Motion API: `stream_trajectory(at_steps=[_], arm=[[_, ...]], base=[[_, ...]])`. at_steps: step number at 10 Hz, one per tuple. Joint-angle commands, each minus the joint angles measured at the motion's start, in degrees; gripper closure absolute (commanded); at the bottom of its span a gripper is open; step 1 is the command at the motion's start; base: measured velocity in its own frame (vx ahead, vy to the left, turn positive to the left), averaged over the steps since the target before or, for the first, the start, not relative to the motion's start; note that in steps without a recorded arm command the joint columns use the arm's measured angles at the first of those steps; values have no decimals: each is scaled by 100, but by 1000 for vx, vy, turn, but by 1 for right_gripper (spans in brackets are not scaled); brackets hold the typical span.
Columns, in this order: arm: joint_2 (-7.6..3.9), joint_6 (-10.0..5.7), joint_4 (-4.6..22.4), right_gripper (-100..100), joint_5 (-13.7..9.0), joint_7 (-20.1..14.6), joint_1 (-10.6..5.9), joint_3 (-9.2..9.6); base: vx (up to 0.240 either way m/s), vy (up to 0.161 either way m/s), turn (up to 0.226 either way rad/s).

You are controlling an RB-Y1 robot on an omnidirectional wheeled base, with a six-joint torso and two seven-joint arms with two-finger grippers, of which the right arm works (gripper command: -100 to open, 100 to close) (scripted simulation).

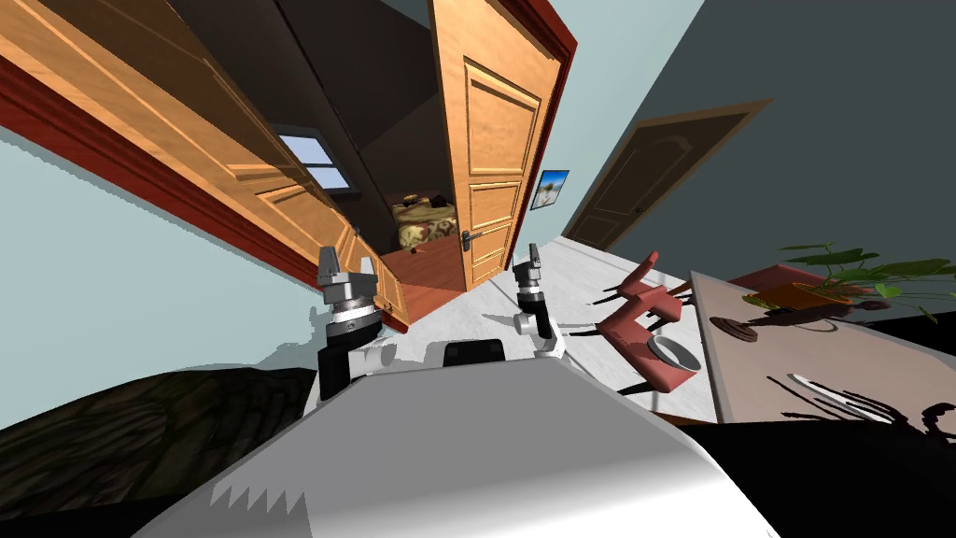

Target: Push the door open

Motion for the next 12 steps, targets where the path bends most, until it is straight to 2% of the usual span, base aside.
stream_trajectory(at_steps=[1, 3, 4, 8, 9, 12], arm=[[-42, -52, 196, -100, -7, -39, -84, 2], [-90, -54, 562, -100, 25, -99, -325, 107], [-90, -54, 593, -100, 25, -99, -325, 107], [-177, -57, 1380, -100, 92, -223, -824, 327], [-177, -57, 1418, -100, 92, -223, -824, 327], [-232, -60, 1995, -100, 145, -320, -1213, 498]], base=[[55, -20, -1], [69, -28, -4], [57, -13, 2], [86, -27, -4], [66, -35, 2], [76, -27, -4]])
